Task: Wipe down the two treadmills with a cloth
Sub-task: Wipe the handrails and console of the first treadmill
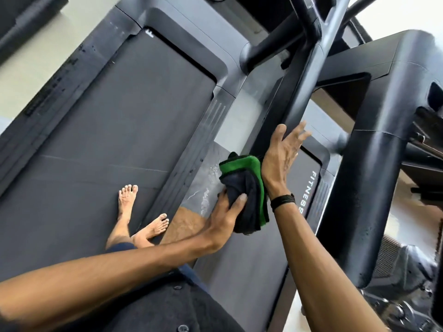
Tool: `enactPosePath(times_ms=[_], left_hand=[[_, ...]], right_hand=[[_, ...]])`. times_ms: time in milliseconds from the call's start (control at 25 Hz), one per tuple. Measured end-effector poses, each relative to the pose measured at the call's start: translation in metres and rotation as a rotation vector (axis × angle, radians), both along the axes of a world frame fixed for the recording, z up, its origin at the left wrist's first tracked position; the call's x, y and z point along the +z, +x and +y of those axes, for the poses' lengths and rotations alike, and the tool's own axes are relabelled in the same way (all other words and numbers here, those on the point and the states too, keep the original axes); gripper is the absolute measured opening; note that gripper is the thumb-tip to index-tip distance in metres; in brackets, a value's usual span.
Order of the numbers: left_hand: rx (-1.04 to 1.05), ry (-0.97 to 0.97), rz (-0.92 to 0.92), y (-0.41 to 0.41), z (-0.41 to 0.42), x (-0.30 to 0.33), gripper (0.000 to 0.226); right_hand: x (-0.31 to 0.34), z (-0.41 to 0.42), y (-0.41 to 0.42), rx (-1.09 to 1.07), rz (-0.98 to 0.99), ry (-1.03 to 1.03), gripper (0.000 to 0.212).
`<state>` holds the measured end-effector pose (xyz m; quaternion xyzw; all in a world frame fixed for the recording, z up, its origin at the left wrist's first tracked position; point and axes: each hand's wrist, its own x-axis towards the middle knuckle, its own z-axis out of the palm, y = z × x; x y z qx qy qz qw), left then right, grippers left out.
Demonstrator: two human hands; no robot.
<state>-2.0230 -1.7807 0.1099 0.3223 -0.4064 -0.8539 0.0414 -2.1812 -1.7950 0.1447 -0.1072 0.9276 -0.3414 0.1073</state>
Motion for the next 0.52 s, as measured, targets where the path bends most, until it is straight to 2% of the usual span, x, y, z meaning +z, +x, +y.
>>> enactPosePath(times_ms=[80,120,200,280,360,400,520], left_hand=[[0.010,-0.060,-0.036,-0.023,-0.009,0.005,0.024],[0.010,-0.097,-0.068,-0.040,-0.015,0.006,0.026],[0.027,-0.128,-0.067,-0.073,-0.030,0.005,0.047],[-0.021,-0.132,-0.078,-0.102,-0.040,-0.006,0.064],[-0.101,-0.128,-0.052,-0.122,-0.051,-0.013,0.077],[-0.144,-0.187,-0.054,-0.134,-0.057,-0.011,0.084],[-0.239,-0.168,-0.075,-0.168,-0.072,-0.036,0.085]], right_hand=[[-0.001,0.005,-0.001,-0.051,-0.006,-0.198,0.072],[-0.002,0.010,-0.001,-0.078,-0.015,-0.283,0.071],[-0.001,0.014,-0.001,-0.105,-0.033,-0.398,0.080],[-0.003,0.011,-0.004,-0.117,-0.035,-0.427,0.094],[-0.006,0.013,-0.003,-0.092,-0.010,-0.411,0.096],[-0.009,0.014,-0.004,-0.066,0.009,-0.389,0.095],[-0.012,0.014,-0.004,-0.027,0.017,-0.313,0.090]])
